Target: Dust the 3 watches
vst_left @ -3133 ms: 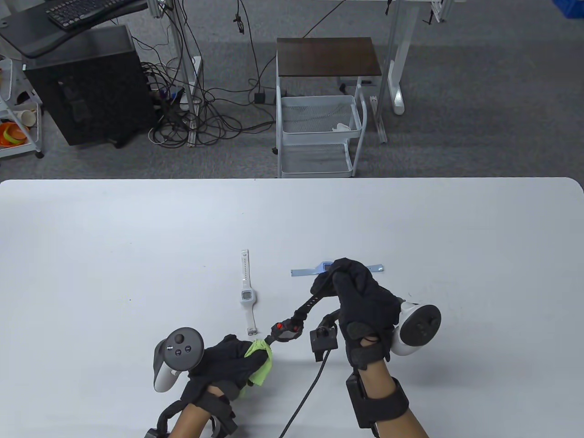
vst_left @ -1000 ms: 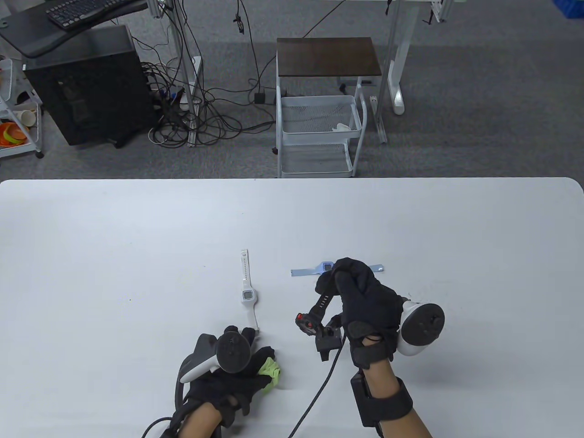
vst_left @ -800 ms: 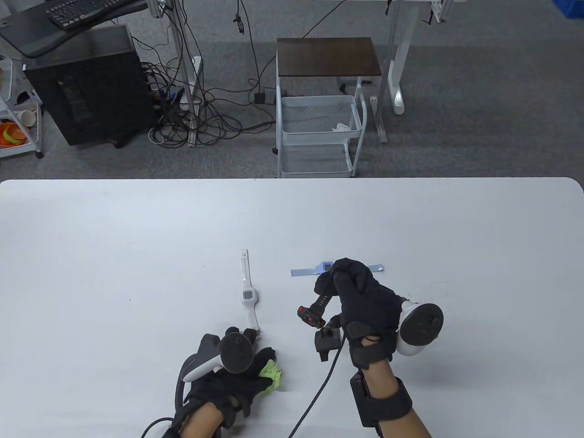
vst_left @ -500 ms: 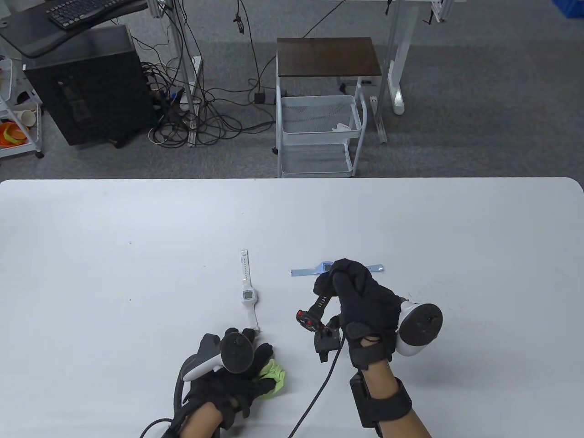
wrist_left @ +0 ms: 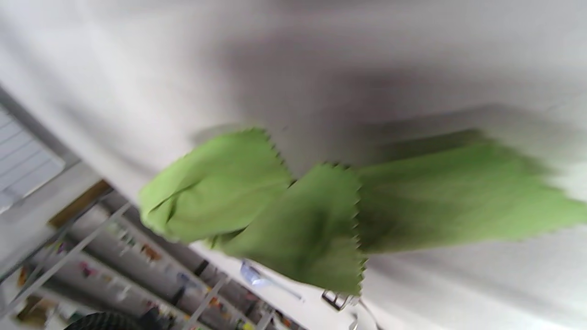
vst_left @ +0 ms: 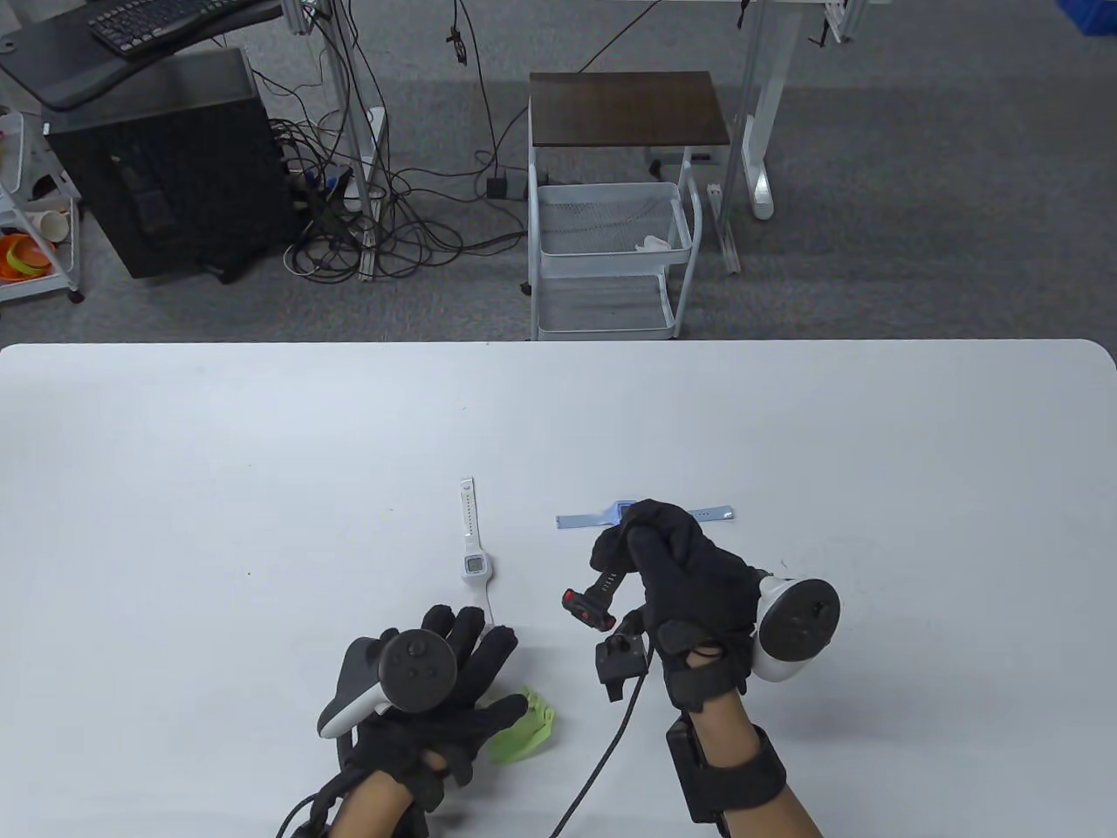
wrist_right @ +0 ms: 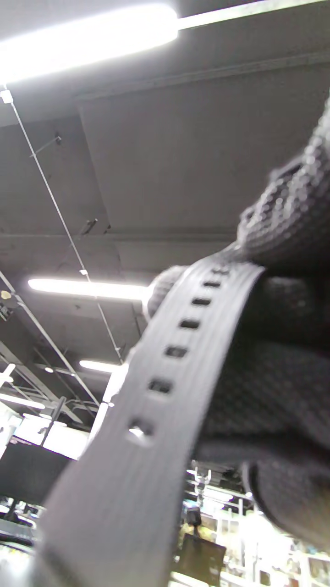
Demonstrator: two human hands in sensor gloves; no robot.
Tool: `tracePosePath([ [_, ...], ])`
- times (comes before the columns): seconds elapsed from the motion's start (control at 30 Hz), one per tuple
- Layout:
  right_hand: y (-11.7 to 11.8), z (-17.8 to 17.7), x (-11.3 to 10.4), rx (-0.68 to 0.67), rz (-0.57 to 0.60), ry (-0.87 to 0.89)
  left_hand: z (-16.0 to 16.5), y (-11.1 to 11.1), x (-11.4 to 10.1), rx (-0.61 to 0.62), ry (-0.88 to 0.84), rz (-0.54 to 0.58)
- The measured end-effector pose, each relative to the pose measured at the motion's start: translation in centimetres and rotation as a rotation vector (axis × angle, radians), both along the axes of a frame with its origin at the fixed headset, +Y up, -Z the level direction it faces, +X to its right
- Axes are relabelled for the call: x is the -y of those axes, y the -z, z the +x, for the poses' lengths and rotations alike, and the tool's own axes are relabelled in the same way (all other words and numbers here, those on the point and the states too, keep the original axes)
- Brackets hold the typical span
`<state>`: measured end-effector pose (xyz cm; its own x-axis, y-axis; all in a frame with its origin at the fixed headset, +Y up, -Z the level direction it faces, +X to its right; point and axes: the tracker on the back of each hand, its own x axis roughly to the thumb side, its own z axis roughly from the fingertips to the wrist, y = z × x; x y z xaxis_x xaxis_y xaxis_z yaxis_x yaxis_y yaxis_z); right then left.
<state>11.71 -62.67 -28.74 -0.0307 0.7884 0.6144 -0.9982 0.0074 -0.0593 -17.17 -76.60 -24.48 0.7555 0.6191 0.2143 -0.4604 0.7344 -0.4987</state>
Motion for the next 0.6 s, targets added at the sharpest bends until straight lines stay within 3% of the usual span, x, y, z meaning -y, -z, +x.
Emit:
tracePosePath([
  [0.37, -0.3, -1.8, 0.0, -0.133, -0.024, 0.032, -1.3, -0.1, -1.1, -0.072, -0.312, 0.119],
  [0.6, -0.8, -3.0, 0.0, -0.225, -0.046, 0.073, -1.1, -0.2, -1.1, -0.063, -0.345, 0.100],
])
